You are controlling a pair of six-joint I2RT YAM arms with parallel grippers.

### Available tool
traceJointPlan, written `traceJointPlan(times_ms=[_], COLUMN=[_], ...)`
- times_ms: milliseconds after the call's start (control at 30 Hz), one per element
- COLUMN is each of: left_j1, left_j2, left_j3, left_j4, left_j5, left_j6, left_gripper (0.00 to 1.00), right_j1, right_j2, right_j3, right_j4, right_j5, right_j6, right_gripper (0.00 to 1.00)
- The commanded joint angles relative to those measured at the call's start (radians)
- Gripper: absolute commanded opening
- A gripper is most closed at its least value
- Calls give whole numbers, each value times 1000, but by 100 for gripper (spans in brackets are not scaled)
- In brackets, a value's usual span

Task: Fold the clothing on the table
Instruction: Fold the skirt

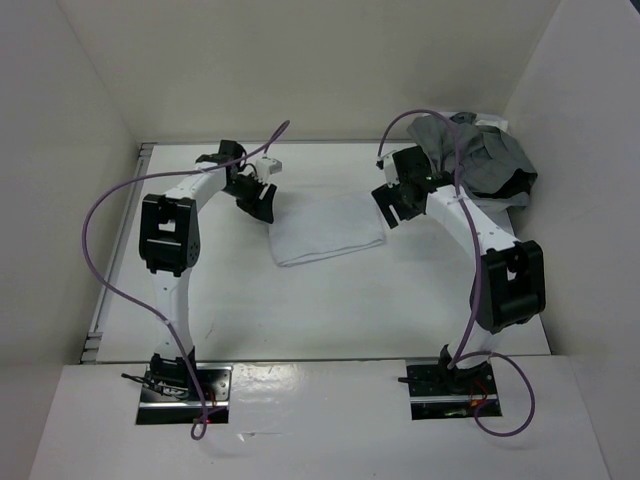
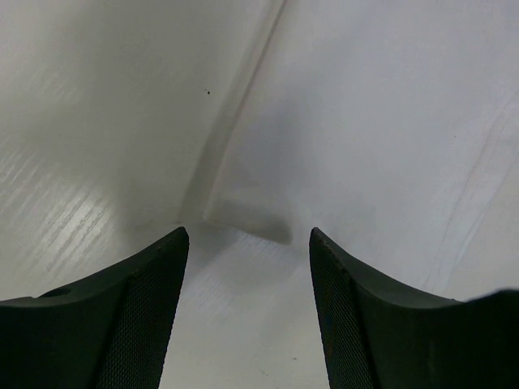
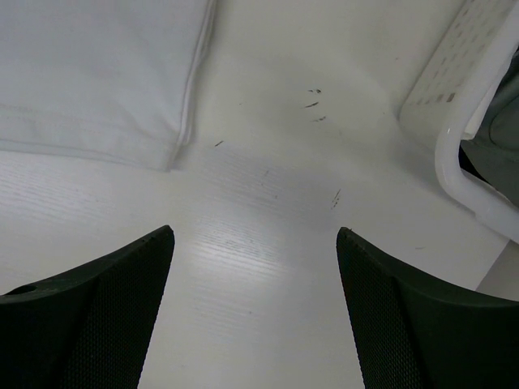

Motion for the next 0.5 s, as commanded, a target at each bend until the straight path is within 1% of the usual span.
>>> traceJointPlan(times_ms=[0,367,467], left_j1=[-2,-2,-21], left_j2=[41,91,102], left_j3=[56,90,90], left_j4=[-43,-54,-54], left_j5=[72,61,61], left_j6=[33,44,44], left_gripper=[68,68,68], right_j1=[-7,-7,-7], right_j2=[-58,-58,-58], right_j3=[-8,-8,-8], right_j4=[-4,-4,-4], right_j5=[-10,-19,-19], right_j6=[-5,-5,-5], right_gripper=[85,85,85])
